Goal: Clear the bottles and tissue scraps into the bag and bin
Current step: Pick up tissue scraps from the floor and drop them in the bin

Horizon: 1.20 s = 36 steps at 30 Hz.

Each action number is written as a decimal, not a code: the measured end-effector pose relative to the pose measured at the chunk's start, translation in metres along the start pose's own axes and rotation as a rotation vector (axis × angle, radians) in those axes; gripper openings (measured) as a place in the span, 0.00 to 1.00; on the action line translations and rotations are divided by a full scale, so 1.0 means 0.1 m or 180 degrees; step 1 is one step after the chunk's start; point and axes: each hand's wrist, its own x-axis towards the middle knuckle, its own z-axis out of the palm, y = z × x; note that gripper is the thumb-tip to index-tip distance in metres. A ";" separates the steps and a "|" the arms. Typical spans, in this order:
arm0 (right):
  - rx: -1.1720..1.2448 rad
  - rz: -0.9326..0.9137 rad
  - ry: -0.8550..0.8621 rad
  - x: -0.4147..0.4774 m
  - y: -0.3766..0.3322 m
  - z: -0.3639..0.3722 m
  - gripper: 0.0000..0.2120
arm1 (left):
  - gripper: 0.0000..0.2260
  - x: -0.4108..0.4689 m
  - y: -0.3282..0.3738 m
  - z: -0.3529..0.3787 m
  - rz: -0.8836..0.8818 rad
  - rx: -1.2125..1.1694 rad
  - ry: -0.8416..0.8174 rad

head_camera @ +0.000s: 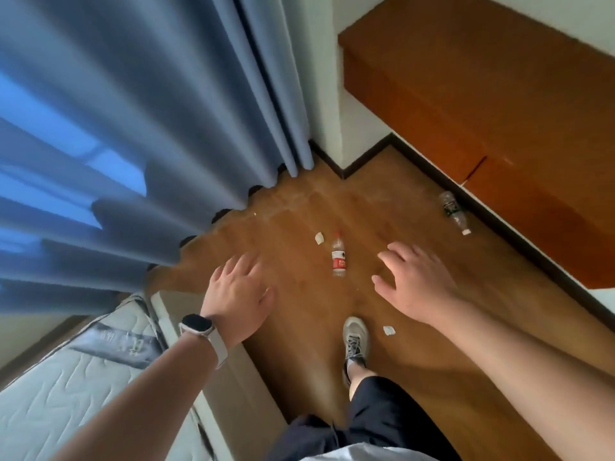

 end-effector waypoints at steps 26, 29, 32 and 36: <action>0.0387 0.1603 -0.0982 1.58 0.42 1.92 0.26 | 0.21 3.47 -0.43 2.46 0.1443 0.0080 -0.1004; 0.0512 0.1756 -0.1081 1.78 0.51 2.68 0.25 | 0.21 3.83 -0.49 3.13 0.1593 0.0138 -0.1060; 0.0716 0.1957 -0.1095 1.84 0.66 3.56 0.25 | 0.19 4.15 -0.53 3.82 0.1734 0.0179 -0.1065; 0.1050 0.2342 -0.1260 1.87 0.97 4.64 0.26 | 0.19 4.54 -0.55 4.69 0.1680 0.0326 -0.1129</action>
